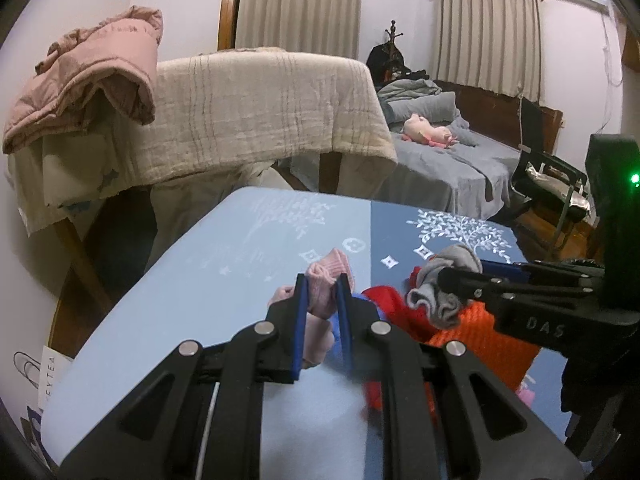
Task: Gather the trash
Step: 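Grasp the grey sock with the right tool, then carry the pink cloth and grey sock over the bin and release both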
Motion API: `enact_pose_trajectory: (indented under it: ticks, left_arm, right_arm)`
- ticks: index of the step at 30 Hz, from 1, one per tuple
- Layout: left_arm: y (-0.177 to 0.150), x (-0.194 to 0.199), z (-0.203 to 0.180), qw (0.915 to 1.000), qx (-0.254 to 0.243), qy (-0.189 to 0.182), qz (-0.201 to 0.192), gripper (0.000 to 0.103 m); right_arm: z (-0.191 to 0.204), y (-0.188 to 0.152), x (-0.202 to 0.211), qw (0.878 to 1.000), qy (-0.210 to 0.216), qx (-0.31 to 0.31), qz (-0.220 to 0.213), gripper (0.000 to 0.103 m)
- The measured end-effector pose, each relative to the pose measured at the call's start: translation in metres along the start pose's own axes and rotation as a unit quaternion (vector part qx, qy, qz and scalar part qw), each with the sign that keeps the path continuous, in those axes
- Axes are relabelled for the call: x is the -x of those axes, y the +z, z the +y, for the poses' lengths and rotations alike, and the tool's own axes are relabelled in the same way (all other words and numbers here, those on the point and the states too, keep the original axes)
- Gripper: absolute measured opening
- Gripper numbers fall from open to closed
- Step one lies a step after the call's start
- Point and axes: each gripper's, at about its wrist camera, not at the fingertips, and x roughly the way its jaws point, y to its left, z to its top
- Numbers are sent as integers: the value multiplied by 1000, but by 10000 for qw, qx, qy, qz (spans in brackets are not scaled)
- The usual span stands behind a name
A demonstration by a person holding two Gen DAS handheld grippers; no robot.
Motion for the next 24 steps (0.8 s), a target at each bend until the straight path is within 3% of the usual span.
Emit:
enact_pose_trajectory:
  ticks: [24]
  left_arm:
    - [30,28,-96,9940,-429,-917,-407,14]
  right_arm:
    - [-58,-1,114,9951,-597,-266,-747,36]
